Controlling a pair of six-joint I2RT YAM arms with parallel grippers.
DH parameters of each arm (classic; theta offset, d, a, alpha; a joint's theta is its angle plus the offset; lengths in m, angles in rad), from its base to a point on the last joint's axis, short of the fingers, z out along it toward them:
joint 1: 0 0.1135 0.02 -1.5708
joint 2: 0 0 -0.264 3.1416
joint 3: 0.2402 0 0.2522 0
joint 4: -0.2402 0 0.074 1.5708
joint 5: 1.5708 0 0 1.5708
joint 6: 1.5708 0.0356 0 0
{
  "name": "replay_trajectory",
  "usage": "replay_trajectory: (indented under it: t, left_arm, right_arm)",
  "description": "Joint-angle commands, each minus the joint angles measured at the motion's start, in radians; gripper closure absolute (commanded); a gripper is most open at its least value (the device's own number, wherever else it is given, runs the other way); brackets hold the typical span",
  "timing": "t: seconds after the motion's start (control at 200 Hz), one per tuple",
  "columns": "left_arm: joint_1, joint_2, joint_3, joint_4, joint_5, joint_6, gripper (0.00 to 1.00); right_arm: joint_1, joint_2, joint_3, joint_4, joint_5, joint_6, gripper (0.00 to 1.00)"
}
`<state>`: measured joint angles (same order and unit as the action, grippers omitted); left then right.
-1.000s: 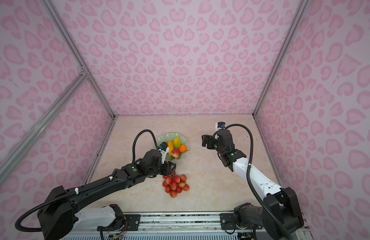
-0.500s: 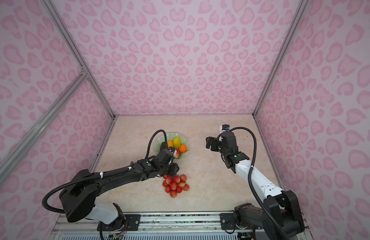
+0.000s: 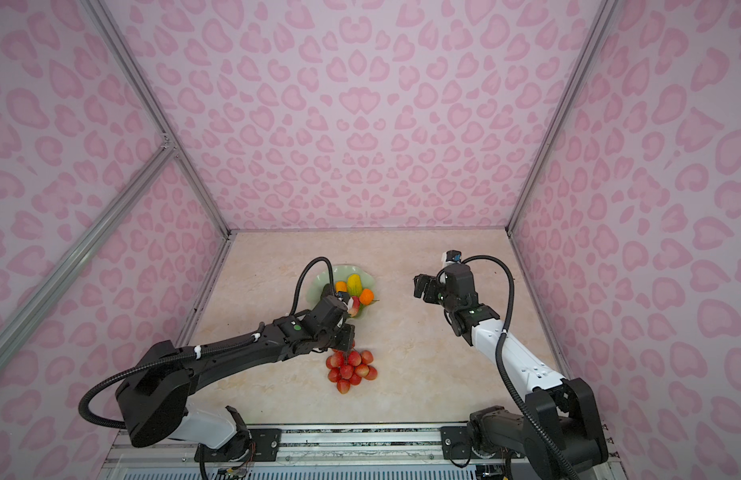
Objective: Place and organize the fake fruits in the fruit bowl
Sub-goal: 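Grasp the red lychee bunch with the left gripper while the right withdraws, then lay the lychee bunch on top of the fruit in the bowl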
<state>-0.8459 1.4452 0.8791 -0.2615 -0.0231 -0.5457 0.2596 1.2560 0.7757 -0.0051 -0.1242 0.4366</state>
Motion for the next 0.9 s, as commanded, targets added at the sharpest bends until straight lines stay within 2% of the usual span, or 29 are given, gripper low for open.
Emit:
replay_trajectory:
  t: [0.0,0.3,0.38,0.475,0.61,0.69,0.895]
  left_arm:
    - [0.000,-0.081,-0.005,-0.015,0.019,0.022,0.96]
    - [0.019,-0.257,0.123,-0.178,-0.039,0.148,0.96]
    - [0.069,-0.268,0.167,-0.194,-0.023,0.207,0.96]
    - [0.153,-0.254,0.222,-0.184,0.059,0.268,0.96]
    - [0.276,-0.143,0.307,-0.134,0.242,0.327,0.96]
    - [0.315,-0.041,0.377,-0.133,0.334,0.345,0.96]
    - [0.392,0.169,0.455,-0.118,0.365,0.348,0.96]
  right_arm:
    - [-0.003,0.009,-0.003,0.024,-0.006,0.011,0.03]
    - [-0.009,-0.002,-0.002,0.018,-0.012,0.013,0.03]
    - [-0.011,-0.005,-0.001,0.018,-0.014,0.014,0.03]
    - [-0.018,-0.007,0.001,0.012,-0.021,0.014,0.03]
    - [-0.026,-0.021,0.004,-0.001,-0.019,0.010,0.03]
    - [-0.032,-0.027,0.002,0.001,-0.017,0.012,0.03]
    - [-0.050,-0.037,0.005,-0.007,-0.020,0.014,0.03]
